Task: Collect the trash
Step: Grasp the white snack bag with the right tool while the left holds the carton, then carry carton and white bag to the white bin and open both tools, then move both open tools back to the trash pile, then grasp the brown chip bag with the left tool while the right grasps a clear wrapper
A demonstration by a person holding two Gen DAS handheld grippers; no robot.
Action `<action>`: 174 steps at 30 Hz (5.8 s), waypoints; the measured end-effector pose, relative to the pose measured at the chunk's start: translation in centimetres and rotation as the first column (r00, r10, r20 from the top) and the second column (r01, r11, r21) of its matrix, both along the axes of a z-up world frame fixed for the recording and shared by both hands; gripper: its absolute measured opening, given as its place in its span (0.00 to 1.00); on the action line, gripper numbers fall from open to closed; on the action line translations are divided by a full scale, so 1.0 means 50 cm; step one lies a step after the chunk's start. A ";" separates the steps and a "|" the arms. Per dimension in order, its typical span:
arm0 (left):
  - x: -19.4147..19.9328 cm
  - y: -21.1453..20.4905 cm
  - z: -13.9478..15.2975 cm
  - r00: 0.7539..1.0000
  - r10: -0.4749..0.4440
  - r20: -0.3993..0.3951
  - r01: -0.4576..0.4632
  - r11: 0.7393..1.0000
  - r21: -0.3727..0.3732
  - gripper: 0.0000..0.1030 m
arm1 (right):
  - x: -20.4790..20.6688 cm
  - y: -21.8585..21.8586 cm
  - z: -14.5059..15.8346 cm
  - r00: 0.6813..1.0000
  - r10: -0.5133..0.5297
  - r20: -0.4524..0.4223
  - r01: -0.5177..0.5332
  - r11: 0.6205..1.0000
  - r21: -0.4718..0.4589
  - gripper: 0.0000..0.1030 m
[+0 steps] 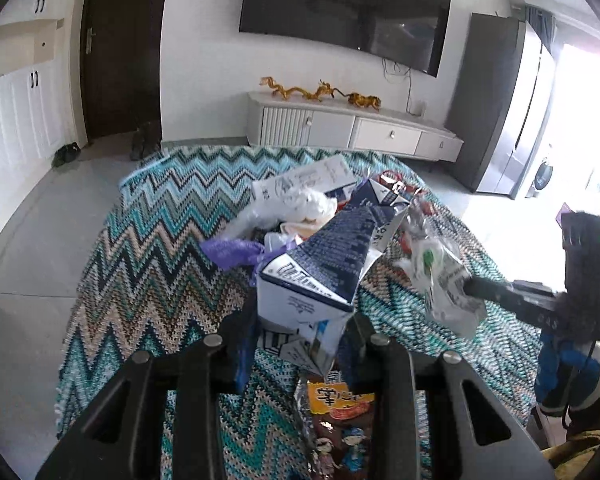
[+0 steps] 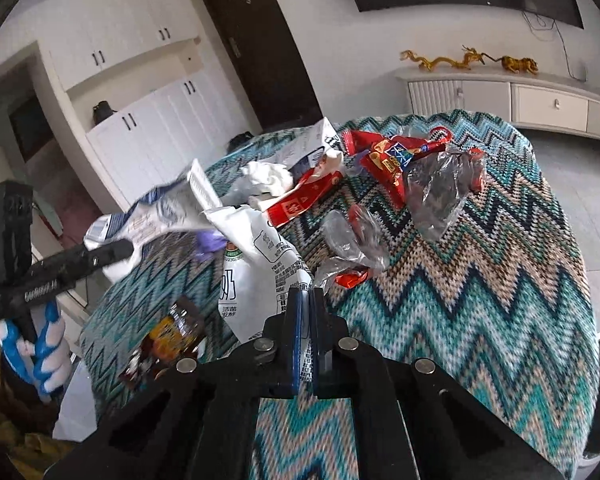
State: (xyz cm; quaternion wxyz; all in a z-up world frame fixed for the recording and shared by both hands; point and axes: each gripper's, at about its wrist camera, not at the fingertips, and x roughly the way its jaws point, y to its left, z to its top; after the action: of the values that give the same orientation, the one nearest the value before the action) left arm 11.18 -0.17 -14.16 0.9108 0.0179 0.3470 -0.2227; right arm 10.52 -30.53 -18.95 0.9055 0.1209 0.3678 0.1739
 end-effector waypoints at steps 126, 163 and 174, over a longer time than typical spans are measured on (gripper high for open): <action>-0.030 0.052 0.003 0.992 -0.032 -0.119 0.021 0.995 -0.094 0.71 | -0.141 -0.122 0.156 0.965 -0.236 0.112 0.244 0.967 -0.067 0.48; -0.033 -0.074 -0.153 0.959 -0.094 -0.266 0.095 0.995 -0.010 0.59 | 0.025 0.059 -0.028 0.992 0.021 -0.121 -0.034 0.994 -0.107 0.58; -0.011 -0.041 -0.152 0.950 -0.083 -0.302 0.057 0.994 -0.094 0.01 | 0.041 0.065 -0.054 0.990 0.022 -0.140 -0.038 0.993 -0.114 0.25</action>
State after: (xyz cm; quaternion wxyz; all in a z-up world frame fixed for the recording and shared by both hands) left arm 10.65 -2.20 -21.78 0.8377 -0.0426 0.4731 -0.2695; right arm 12.60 -27.29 -21.64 0.8805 0.0742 0.4410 0.1571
